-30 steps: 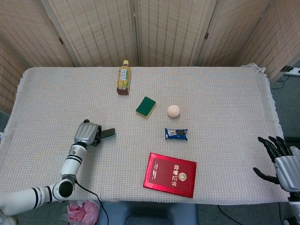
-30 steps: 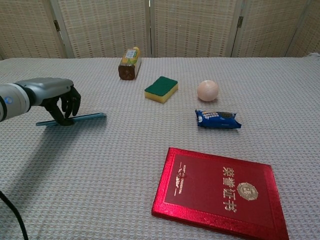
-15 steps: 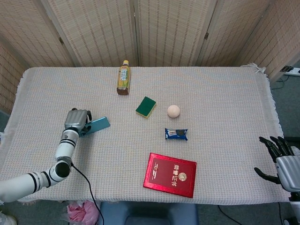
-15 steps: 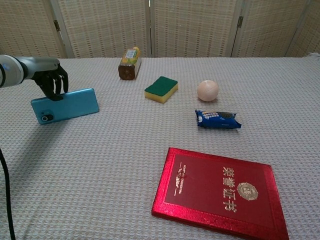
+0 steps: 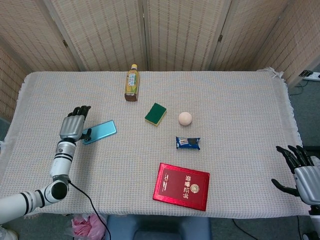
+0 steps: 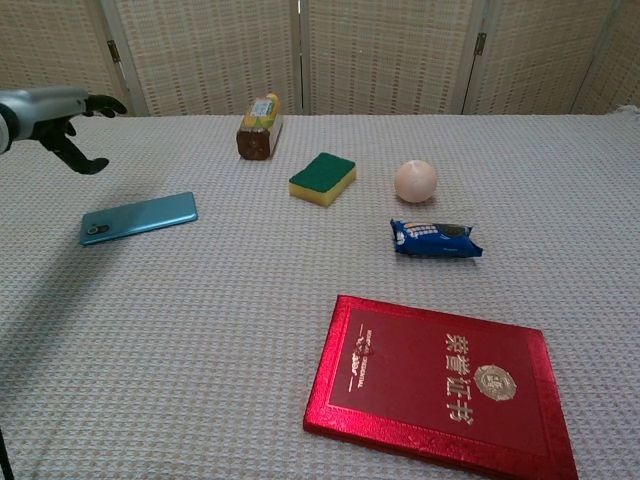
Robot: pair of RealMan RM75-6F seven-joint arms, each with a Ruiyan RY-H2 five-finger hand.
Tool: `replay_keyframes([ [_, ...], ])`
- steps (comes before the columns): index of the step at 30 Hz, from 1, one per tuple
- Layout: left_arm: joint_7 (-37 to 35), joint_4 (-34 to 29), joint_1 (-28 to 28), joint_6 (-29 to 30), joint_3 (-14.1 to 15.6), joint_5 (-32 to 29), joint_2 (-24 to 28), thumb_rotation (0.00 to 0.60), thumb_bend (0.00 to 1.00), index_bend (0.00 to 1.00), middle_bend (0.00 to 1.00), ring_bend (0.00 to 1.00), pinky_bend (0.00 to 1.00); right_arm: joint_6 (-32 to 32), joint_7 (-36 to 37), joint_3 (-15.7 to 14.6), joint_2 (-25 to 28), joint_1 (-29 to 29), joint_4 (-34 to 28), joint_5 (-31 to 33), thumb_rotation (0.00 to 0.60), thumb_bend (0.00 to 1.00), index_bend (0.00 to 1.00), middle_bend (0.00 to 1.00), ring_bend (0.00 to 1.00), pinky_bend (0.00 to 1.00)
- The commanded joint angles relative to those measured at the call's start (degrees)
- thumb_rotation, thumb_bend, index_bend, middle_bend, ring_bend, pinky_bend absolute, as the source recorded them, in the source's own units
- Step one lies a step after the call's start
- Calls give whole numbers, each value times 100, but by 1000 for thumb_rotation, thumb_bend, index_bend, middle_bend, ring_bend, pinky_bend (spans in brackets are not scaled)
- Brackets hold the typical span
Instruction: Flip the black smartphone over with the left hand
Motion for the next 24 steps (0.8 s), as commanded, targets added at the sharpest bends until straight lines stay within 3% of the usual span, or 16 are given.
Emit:
replay_keyframes([
  [1, -586, -701, 691, 925, 318, 983, 292, 600, 361, 65, 77, 19, 200, 6, 3, 1, 22, 2, 7, -11, 600, 99, 113, 208, 107, 85],
  [10, -1333, -1381, 1938, 2324, 1023, 2496, 789, 600, 332, 69, 76, 19, 200, -6, 216, 2, 21, 46, 76, -68, 600, 100, 113, 208, 107, 85],
  [18, -1415, -1223, 2875, 3443, 1586, 3617, 816, 600, 330, 94, 76, 19, 197, -110, 433, 0, 3, 146, 89, -113, 600, 100, 113, 208, 107, 85],
  [24, -1317, -1070, 3286, 3846, 1716, 4085, 742, 600, 330, 103, 77, 19, 193, -248, 564, -16, 1, 260, 64, -165, 600, 100, 113, 208, 107, 85],
])
